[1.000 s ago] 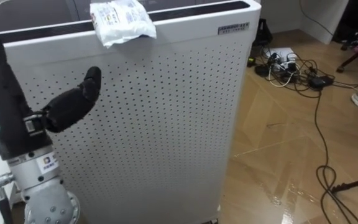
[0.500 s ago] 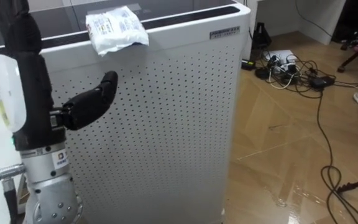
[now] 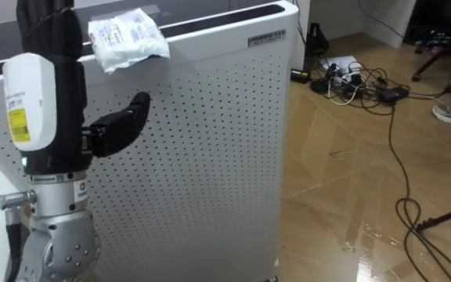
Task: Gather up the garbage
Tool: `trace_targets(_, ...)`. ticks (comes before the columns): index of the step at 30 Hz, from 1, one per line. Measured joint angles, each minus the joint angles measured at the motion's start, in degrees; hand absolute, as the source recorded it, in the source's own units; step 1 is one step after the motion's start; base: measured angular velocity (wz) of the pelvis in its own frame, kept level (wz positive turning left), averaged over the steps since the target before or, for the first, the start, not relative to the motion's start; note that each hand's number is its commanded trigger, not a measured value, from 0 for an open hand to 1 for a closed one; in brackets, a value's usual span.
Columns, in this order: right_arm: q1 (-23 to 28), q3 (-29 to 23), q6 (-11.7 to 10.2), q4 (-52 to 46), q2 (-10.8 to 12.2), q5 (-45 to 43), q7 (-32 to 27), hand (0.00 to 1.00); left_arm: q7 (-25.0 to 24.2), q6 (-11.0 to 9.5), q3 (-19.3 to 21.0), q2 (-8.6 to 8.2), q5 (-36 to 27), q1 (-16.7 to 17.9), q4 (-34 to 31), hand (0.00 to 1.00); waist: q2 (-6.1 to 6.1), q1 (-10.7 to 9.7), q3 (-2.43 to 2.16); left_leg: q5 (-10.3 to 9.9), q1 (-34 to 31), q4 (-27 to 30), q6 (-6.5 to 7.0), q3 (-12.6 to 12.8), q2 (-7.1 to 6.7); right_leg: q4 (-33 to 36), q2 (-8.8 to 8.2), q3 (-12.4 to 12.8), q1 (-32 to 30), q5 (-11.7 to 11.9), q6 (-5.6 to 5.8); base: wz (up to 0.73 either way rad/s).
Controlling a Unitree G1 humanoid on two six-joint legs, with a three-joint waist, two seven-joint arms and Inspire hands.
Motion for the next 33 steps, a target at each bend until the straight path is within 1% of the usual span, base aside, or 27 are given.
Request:
trace_targets(4, 0.0, -0.3, 0.1, 0.0, 0.0, 0.0, 0.0, 1.0, -0.5, 1.1, -0.3, 0.03, 1.7, 0.0, 0.0, 0.0, -0.01, -0.1, 0.01, 0.0, 0.0, -0.1, 0.0, -0.1, -0.03, -0.1, 0.0, 0.1, 0.0, 0.0, 0.01, 0.0)
trace_targets(10, 0.0, -1.3, 0.5, 0.0, 0.0, 0.0, 0.1, 1.0, -1.5, 1.8, -0.8, 0.22, 2.7, 0.0, 0.0, 0.0, 0.05, 0.1, -0.03, 0.0, 0.0, -0.1, 0.0, -0.3, -0.02, -0.1, 0.01, 0.1, -0.2, 0.0, 0.01, 0.0)
trace_targets(13, 0.0, -1.5, 0.5, 0.0, 0.0, -0.1, 0.1, 1.0, -2.2, 2.2, -0.9, 0.63, 3.4, 0.0, 0.0, 0.0, 0.13, -0.1, -0.08, 0.0, -0.1, -0.2, 0.0, -0.3, -0.03, -0.1, 0.01, 0.2, -0.4, 0.0, 0.0, 0.0)
trace_targets(14, 0.0, -1.6, 0.5, 0.0, 0.0, -0.3, 0.1, 1.0, -2.3, 2.3, -0.9, 1.25, 3.4, 0.0, 0.0, 0.0, 0.17, -0.1, -0.1, 0.0, -0.1, -0.2, 0.0, -0.4, -0.03, -0.1, 0.01, 0.2, -0.4, 0.0, 0.0, 0.0)
trace_targets(16, 0.1, -2.5, 0.5, 0.0, 0.0, -1.0, 0.4, 1.0, -2.3, 2.5, -0.9, 3.25, 3.4, 0.0, 0.1, 0.0, 0.33, -0.4, -0.17, 0.0, -0.1, -0.3, 0.0, -0.5, -0.08, -0.1, 0.0, 0.2, -0.4, 0.0, 0.0, 0.0)
trace_targets(18, 0.1, -3.2, 0.5, 0.0, 0.0, -1.5, 0.5, 1.0, -2.6, 2.7, -0.9, 4.06, 3.4, 0.0, 0.1, 0.0, 0.46, -0.7, -0.22, 0.0, 0.0, -0.6, 0.0, -0.5, -0.1, -0.1, 0.0, 0.4, -0.5, 0.0, 0.0, 0.0)
trace_targets(22, 0.1, -3.6, 0.5, 0.0, -0.1, -1.7, 0.5, 1.0, -3.3, 3.0, -0.9, 4.53, 3.3, -0.1, 2.5, 0.0, 0.75, -0.9, -0.31, 0.0, 0.1, -0.7, 0.0, -0.5, -0.13, -0.1, 0.01, 0.5, -0.5, 0.0, 0.01, 0.0)
trace_targets(24, -0.1, -3.7, 0.5, 0.0, -0.5, -1.6, 0.5, 1.0, -3.5, 3.8, -0.8, 5.26, 3.1, -0.5, 5.3, 0.0, 1.3, -1.0, -0.2, 0.0, 0.0, -0.7, 0.0, -0.5, -0.11, -0.1, 0.01, 0.5, -0.6, 0.0, 0.0, 0.0)
trace_targets(27, 0.0, -3.7, 0.6, 0.0, -1.0, -1.6, 0.5, 1.0, -3.6, 4.6, -0.8, 6.33, 3.1, -1.4, 7.0, 0.0, 1.91, -1.0, -0.04, 0.0, 0.0, -0.9, 0.0, -0.4, -0.15, -0.1, 0.0, 0.5, -0.6, 0.0, 0.03, 0.0)
trace_targets(30, -0.3, -3.7, 1.2, 0.0, -1.4, -1.6, 0.5, 1.0, -3.7, 4.8, -0.8, 6.44, 3.1, -2.5, 8.4, 0.0, 2.28, -0.8, -0.05, 0.0, 0.0, -1.1, 0.0, -0.4, -0.17, -0.1, 0.0, 0.7, -0.6, 0.0, 0.03, 0.0)
trace_targets(33, -0.2, -3.8, 1.2, 0.0, -1.7, -1.7, 0.5, 1.0, -4.4, 5.1, -0.8, 6.47, 3.1, -3.4, 9.6, 0.0, 2.34, -0.4, -0.09, 0.0, 0.2, -1.5, -0.04, -0.3, -0.18, -0.2, 0.03, 1.0, -0.5, 0.0, 0.03, -0.03)
